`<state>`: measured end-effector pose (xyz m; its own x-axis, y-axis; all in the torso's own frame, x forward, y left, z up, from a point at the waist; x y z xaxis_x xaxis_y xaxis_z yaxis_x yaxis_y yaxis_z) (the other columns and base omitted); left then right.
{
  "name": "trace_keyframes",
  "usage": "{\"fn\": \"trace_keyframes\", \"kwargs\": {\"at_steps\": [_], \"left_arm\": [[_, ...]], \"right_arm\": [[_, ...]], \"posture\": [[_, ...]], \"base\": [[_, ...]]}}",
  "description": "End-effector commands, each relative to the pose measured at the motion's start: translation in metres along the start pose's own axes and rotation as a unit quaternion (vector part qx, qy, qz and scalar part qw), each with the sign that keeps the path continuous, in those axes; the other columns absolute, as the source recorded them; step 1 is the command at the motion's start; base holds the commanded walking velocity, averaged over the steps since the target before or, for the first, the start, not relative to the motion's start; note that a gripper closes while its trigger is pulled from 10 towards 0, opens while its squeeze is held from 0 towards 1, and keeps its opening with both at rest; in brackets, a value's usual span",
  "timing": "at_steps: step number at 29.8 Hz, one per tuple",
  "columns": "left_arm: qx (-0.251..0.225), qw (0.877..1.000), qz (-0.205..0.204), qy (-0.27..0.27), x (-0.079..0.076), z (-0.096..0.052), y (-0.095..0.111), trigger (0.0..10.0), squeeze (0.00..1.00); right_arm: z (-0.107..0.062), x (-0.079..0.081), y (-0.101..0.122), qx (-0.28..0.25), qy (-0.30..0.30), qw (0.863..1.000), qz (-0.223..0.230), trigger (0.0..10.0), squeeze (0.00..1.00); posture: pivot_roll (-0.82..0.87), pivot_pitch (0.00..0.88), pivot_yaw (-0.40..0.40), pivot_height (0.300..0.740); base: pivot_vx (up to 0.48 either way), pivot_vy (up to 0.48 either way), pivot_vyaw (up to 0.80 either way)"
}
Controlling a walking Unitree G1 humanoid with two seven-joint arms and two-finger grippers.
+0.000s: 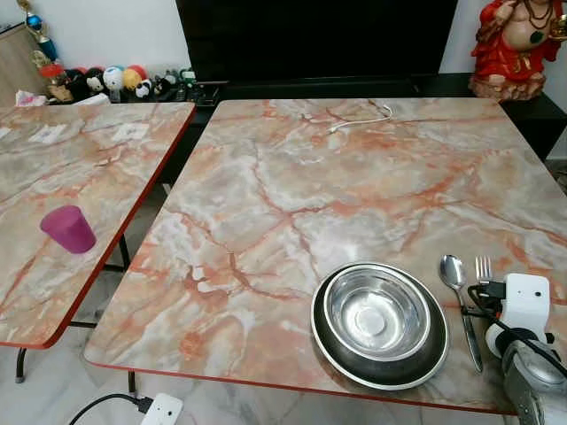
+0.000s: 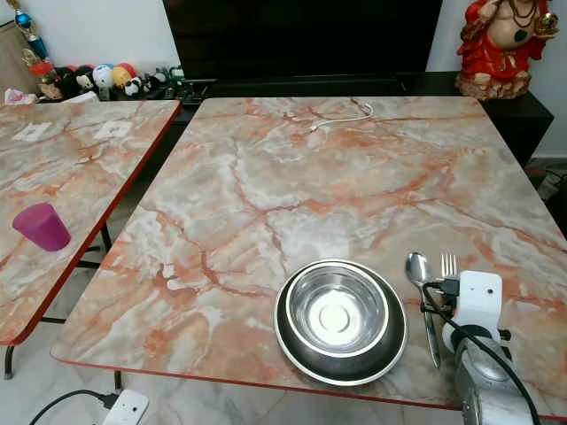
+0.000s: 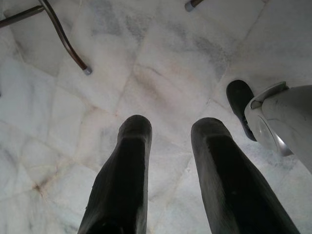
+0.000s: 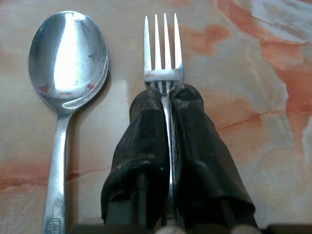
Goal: Setting the table
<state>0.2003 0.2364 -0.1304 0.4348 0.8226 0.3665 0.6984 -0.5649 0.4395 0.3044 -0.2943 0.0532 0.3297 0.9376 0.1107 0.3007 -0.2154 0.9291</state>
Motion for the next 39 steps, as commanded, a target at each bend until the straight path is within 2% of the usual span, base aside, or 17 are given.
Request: {"fn": "trace_keyframes", "kwargs": {"at_steps": [1, 17, 18, 19, 20, 21, 32, 37, 38, 39], "left_arm": [[0.007, 1.0, 0.009, -0.001, 0.0, -0.001, -0.004, 10.0, 0.0], [0.007, 1.0, 0.008, -0.001, 0.001, -0.001, -0.004, 10.0, 0.0], [0.007, 1.0, 0.008, -0.001, 0.001, -0.001, -0.004, 10.0, 0.0], [0.007, 1.0, 0.008, -0.001, 0.001, -0.001, -0.004, 10.0, 0.0], [0.006, 1.0, 0.008, -0.001, 0.001, -0.001, -0.004, 10.0, 0.0], [0.006, 1.0, 0.007, -0.001, 0.001, -0.001, -0.004, 10.0, 0.0], [0.005, 1.0, 0.008, 0.0, 0.001, 0.0, -0.003, 10.0, 0.0], [0.004, 1.0, 0.008, 0.0, 0.001, 0.0, -0.002, 10.0, 0.0], [0.004, 1.0, 0.008, 0.0, 0.001, 0.0, -0.002, 10.0, 0.0], [0.004, 1.0, 0.008, -0.001, 0.0, 0.0, -0.002, 10.0, 0.0]], "right_arm": [[0.001, 0.004, -0.009, 0.017, 0.004, 1.0, 0.003, 10.0, 0.36], [0.0, 0.003, -0.015, 0.026, 0.0, 1.0, 0.001, 10.0, 0.36], [-0.001, 0.003, -0.014, 0.026, 0.0, 1.0, 0.001, 10.0, 0.44], [-0.001, 0.003, -0.014, 0.025, 0.0, 1.0, 0.002, 10.0, 0.44], [-0.001, 0.003, -0.014, 0.025, 0.0, 1.0, 0.002, 10.0, 0.5], [-0.001, 0.003, -0.014, 0.026, -0.001, 1.0, 0.001, 10.0, 0.62], [-0.001, 0.001, -0.015, 0.027, -0.003, 1.0, 0.001, 10.0, 0.62], [0.0, -0.003, -0.012, 0.022, -0.015, 1.0, -0.011, 10.0, 0.55], [0.0, -0.005, -0.011, 0.02, -0.02, 1.0, -0.014, 10.0, 0.41], [0.0, -0.007, -0.007, 0.007, -0.025, 1.0, -0.006, 10.0, 0.0]], "posture": [[-0.03, 0.012, 0.079, 0.74], [-0.03, 0.014, 0.079, 0.74], [-0.03, 0.014, 0.079, 0.74], [-0.03, 0.014, 0.079, 0.74], [-0.03, 0.014, 0.079, 0.74], [-0.03, 0.014, 0.079, 0.74], [-0.03, 0.016, 0.08, 0.74], [-0.03, 0.016, 0.08, 0.74], [-0.03, 0.016, 0.08, 0.74], [-0.03, 0.016, 0.08, 0.74]], "base": [[0.0, 0.0, 0.0], [0.0, 0.0, 0.0], [0.0, 0.0, 0.0], [0.0, 0.0, 0.0], [0.0, 0.0, 0.0], [0.0, 0.0, 0.0], [0.0, 0.0, 0.0], [0.0, 0.0, 0.0], [0.0, 0.0, 0.0], [0.0, 0.0, 0.0]]}}
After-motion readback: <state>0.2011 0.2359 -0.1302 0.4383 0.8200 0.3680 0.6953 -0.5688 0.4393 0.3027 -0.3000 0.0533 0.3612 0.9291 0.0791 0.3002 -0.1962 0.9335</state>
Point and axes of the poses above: a point about 5 cm out from each wrist's last joint towards the gripper, its own z axis pointing out of the wrist towards the gripper, its own y axis along the axis of the wrist's last joint, x = y × z, the point moved 6 cm from there along z, pointing out of the wrist towards the gripper, and after that the axes turned 14 degrees about z, right-handed, at the moved point
